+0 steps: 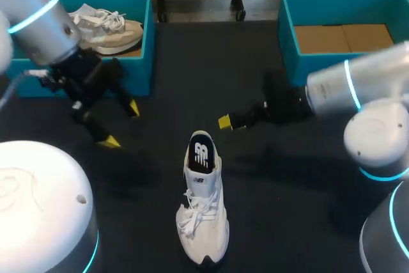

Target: Take the shoe out of the shoebox, open the shoe tongue, remove and reinsert the insole, then place the shoe into the shoebox

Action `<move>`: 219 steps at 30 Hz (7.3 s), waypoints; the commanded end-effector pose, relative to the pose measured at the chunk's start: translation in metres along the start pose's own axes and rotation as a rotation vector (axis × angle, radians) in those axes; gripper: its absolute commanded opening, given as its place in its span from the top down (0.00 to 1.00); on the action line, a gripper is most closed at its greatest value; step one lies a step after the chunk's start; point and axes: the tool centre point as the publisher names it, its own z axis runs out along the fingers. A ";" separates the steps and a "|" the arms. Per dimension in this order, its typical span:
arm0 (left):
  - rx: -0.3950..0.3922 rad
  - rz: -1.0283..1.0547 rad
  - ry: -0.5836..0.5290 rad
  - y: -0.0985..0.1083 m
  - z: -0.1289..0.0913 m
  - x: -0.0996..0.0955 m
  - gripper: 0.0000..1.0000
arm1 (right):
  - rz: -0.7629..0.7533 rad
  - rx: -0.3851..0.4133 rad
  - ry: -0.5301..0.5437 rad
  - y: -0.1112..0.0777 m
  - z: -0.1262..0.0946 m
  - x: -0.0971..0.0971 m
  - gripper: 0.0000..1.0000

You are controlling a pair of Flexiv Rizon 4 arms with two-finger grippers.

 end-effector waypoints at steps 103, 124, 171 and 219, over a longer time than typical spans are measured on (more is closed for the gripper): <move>-0.184 0.373 0.106 0.113 -0.162 -0.074 0.00 | 0.295 0.211 -1.085 -0.052 0.069 0.016 1.00; -0.184 0.373 0.106 0.113 -0.162 -0.074 0.00 | 0.233 0.214 -1.031 -0.051 0.082 -0.008 1.00; -0.184 0.373 0.106 0.113 -0.162 -0.074 0.00 | 0.101 0.025 -1.076 -0.025 0.073 0.000 1.00; -0.184 0.373 0.106 0.113 -0.162 -0.074 0.00 | 0.447 0.201 -1.002 -0.104 0.123 -0.018 1.00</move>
